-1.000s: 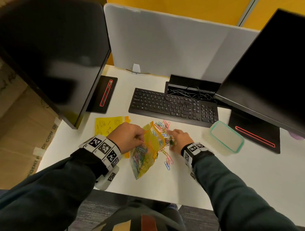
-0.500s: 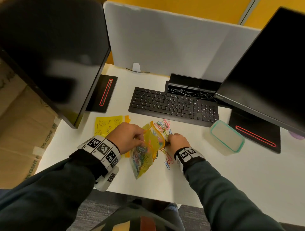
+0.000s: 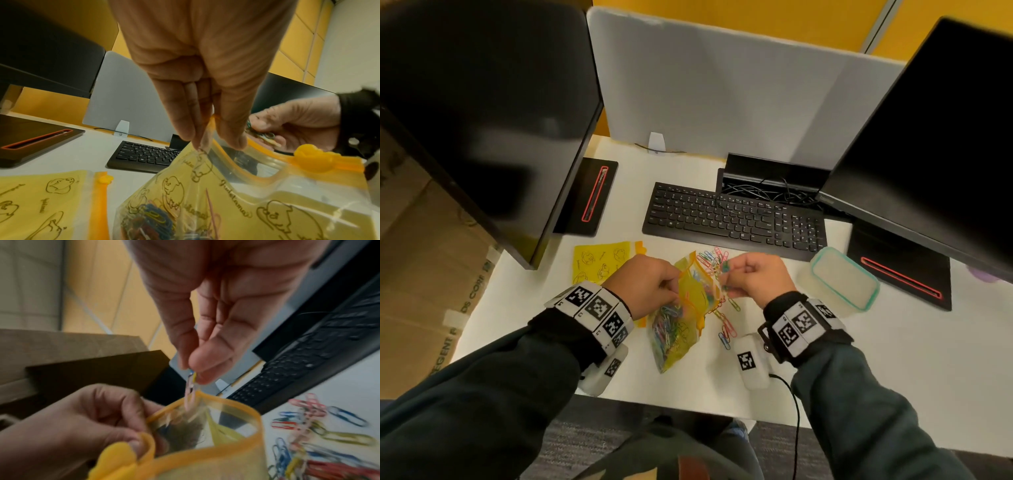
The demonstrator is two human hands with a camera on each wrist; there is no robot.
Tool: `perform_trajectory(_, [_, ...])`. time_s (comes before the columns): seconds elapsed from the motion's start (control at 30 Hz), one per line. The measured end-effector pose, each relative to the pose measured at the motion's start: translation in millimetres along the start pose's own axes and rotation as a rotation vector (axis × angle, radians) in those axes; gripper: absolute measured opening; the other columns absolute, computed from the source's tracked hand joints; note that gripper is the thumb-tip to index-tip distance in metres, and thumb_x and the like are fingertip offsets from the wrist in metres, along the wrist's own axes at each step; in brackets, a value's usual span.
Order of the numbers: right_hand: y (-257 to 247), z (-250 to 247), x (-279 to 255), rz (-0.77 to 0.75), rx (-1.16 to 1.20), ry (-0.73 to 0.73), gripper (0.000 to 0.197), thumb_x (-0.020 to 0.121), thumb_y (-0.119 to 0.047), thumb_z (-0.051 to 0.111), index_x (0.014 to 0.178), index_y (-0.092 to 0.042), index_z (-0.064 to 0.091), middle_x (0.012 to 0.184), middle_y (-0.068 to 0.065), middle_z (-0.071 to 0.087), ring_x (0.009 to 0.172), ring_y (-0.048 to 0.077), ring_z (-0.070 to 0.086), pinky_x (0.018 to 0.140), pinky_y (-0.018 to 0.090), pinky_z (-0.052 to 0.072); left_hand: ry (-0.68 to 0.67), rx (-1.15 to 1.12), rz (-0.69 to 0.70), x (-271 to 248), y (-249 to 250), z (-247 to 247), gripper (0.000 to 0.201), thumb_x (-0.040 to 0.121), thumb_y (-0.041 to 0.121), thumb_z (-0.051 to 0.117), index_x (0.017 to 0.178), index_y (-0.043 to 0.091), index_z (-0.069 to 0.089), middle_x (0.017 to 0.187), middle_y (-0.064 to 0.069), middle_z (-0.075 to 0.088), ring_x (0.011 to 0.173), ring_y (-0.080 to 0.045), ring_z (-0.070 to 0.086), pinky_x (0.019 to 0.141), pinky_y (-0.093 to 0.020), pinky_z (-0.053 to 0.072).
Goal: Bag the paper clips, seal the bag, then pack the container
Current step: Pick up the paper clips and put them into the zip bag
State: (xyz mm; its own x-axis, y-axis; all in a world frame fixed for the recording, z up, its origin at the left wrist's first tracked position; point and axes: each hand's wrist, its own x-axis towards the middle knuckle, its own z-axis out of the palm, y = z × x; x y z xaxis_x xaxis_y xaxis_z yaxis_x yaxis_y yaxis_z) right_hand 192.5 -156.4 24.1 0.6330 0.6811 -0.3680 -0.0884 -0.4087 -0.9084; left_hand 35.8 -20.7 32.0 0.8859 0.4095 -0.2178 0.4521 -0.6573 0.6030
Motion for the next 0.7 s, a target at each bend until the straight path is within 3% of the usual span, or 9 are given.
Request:
perform_trajectory(0.1, [-12, 13, -1, -0.011, -0.105, -0.115, 0.011, 0.074, 0.001, 0.073, 0.074, -0.009, 0.069, 0.066, 0.007, 0.068, 0.059, 0.022, 0.065, 0.061, 0.028, 0.060, 0.000, 0.019, 0.009, 1, 3, -1, 0.002, 0.071, 0.016, 0.071, 0.070, 0.015, 0.069, 0.090, -0.004, 0.074, 0.099, -0.020, 0.064, 0.084, -0.039, 0.051])
perform_trajectory(0.2, [-10, 8, 16, -0.010, -0.176, -0.010, 0.012, 0.080, -0.011, 0.070, 0.068, -0.009, 0.069, 0.063, 0.003, 0.067, 0.056, 0.019, 0.064, 0.059, 0.027, 0.058, 0.002, 0.023, 0.004, -2, 4, -2, 0.002, 0.072, 0.016, 0.070, 0.072, 0.014, 0.070, 0.090, -0.003, 0.073, 0.097, -0.019, 0.063, 0.083, -0.038, 0.051])
perform_trajectory(0.27, [-6, 0, 39, -0.039, -0.431, 0.116, 0.012, 0.084, -0.013, 0.064, 0.074, -0.009, 0.070, 0.072, 0.006, 0.068, 0.063, 0.021, 0.066, 0.066, 0.031, 0.057, 0.005, 0.013, -0.007, -5, 2, -3, 0.003, 0.072, 0.017, 0.071, 0.071, 0.015, 0.069, 0.089, -0.002, 0.073, 0.094, -0.019, 0.064, 0.081, -0.038, 0.051])
perform_trajectory(0.3, [-4, -3, 49, -0.058, -0.661, 0.119, 0.011, 0.086, -0.010, 0.059, 0.084, -0.012, 0.070, 0.083, 0.008, 0.070, 0.076, 0.025, 0.067, 0.073, 0.033, 0.055, 0.000, 0.015, -0.012, -6, 1, -3, 0.004, 0.072, 0.018, 0.071, 0.072, 0.015, 0.069, 0.091, -0.002, 0.073, 0.091, -0.018, 0.064, 0.080, -0.038, 0.051])
perform_trajectory(0.37, [2, -2, 65, -0.111, -1.099, -0.038, 0.033, 0.087, -0.002, 0.050, 0.116, -0.013, 0.062, 0.118, 0.013, 0.063, 0.108, 0.031, 0.061, 0.092, 0.036, 0.049, -0.005, 0.019, -0.018, -9, 0, -4, 0.005, 0.072, 0.019, 0.071, 0.073, 0.014, 0.068, 0.094, -0.003, 0.073, 0.092, -0.018, 0.064, 0.079, -0.036, 0.051])
perform_trajectory(0.47, [14, 6, 77, -0.201, -1.300, -0.296, 0.059, 0.088, 0.001, 0.046, 0.142, -0.020, 0.036, 0.152, 0.008, 0.030, 0.135, 0.030, 0.037, 0.109, 0.036, 0.034, 0.010, 0.004, -0.032, -12, -2, -3, 0.006, 0.073, 0.018, 0.071, 0.074, 0.014, 0.069, 0.097, -0.005, 0.073, 0.096, -0.020, 0.064, 0.080, -0.037, 0.051])
perform_trajectory(0.53, [25, 10, 86, -0.214, -1.337, -0.387, 0.061, 0.092, -0.009, 0.047, 0.146, -0.027, 0.025, 0.159, 0.003, 0.012, 0.144, 0.029, 0.019, 0.116, 0.038, 0.022, 0.013, 0.000, -0.045, -14, -3, -3, 0.006, 0.073, 0.019, 0.071, 0.075, 0.014, 0.070, 0.100, -0.005, 0.072, 0.095, -0.019, 0.063, 0.082, -0.038, 0.051])
perform_trajectory(0.6, [34, 12, 92, -0.159, -1.383, -0.433, 0.060, 0.096, -0.018, 0.045, 0.147, -0.031, 0.018, 0.160, 0.002, 0.005, 0.145, 0.030, 0.011, 0.117, 0.042, 0.018, 0.014, 0.001, -0.047, -14, -5, -4, 0.007, 0.074, 0.020, 0.071, 0.076, 0.014, 0.070, 0.102, -0.005, 0.072, 0.095, -0.018, 0.063, 0.082, -0.035, 0.051])
perform_trajectory(0.7, [43, 4, 92, -0.163, -1.384, -0.385, 0.056, 0.095, -0.017, 0.044, 0.147, -0.026, 0.022, 0.157, 0.005, 0.018, 0.141, 0.030, 0.023, 0.115, 0.040, 0.025, 0.028, 0.003, -0.042, -12, -6, -4, 0.005, 0.074, 0.019, 0.071, 0.076, 0.014, 0.070, 0.101, -0.003, 0.073, 0.098, -0.014, 0.063, 0.079, -0.025, 0.048])
